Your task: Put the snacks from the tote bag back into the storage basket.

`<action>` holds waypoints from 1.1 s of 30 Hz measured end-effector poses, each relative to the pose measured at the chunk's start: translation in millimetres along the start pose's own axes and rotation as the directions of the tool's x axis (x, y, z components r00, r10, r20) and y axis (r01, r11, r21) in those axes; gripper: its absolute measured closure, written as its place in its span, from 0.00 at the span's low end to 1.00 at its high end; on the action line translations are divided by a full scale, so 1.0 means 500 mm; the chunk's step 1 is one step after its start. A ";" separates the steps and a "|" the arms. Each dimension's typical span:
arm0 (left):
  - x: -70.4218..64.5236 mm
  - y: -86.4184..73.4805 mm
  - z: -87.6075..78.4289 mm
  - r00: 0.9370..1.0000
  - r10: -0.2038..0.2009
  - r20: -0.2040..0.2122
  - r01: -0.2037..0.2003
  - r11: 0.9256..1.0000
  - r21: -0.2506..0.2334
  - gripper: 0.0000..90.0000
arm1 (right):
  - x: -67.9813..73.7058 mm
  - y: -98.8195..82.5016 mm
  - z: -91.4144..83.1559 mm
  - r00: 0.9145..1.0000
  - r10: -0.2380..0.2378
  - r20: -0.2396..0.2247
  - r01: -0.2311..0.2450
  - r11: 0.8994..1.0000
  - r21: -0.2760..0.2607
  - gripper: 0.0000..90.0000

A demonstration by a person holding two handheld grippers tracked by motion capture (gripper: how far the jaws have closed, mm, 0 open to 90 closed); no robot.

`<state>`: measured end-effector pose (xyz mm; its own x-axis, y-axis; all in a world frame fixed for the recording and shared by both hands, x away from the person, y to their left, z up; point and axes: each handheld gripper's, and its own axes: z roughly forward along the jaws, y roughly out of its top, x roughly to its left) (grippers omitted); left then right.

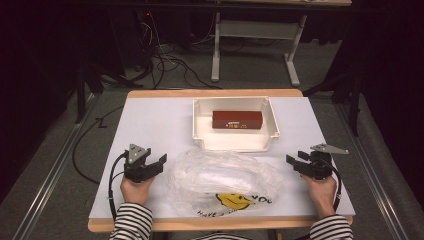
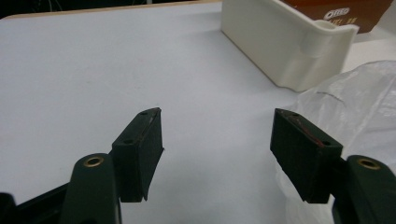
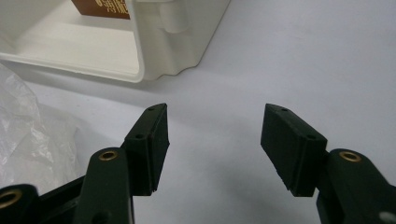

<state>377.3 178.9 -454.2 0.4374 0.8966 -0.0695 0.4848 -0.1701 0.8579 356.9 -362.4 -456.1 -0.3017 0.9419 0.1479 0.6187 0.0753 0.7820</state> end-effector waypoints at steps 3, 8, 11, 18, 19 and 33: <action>0.002 -0.004 0.007 1.000 -0.003 -0.005 0.003 1.000 0.007 0.38 | 0.002 0.001 0.006 1.000 -0.009 -0.001 0.009 1.000 0.004 0.47; 0.003 -0.010 0.020 1.000 -0.020 -0.004 0.020 1.000 0.011 0.38 | 0.001 0.000 0.018 1.000 -0.009 0.012 0.009 1.000 0.025 0.47; 0.005 -0.013 0.026 1.000 -0.025 -0.009 0.025 1.000 0.017 0.38 | 0.002 0.000 0.024 1.000 -0.015 0.015 0.014 0.999 0.033 0.47; 0.005 -0.015 0.037 1.000 -0.026 -0.015 0.027 0.999 0.027 0.39 | 0.006 -0.002 0.037 0.999 -0.035 0.019 0.035 0.998 0.044 0.47; 0.005 -0.016 0.039 1.000 -0.027 -0.017 0.027 0.999 0.029 0.39 | 0.006 -0.002 0.039 0.999 -0.041 0.022 0.040 0.998 0.047 0.47; 0.005 -0.025 0.058 0.999 -0.037 -0.031 0.038 0.998 0.041 0.38 | 0.016 -0.011 0.061 0.997 -0.061 0.038 0.059 0.997 0.044 0.47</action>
<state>394.3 171.4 -479.8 0.3955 0.9145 -0.0849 0.5314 -0.1525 0.8333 373.2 -345.4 -477.7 -0.3107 0.9474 0.0771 0.6311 0.1450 0.7620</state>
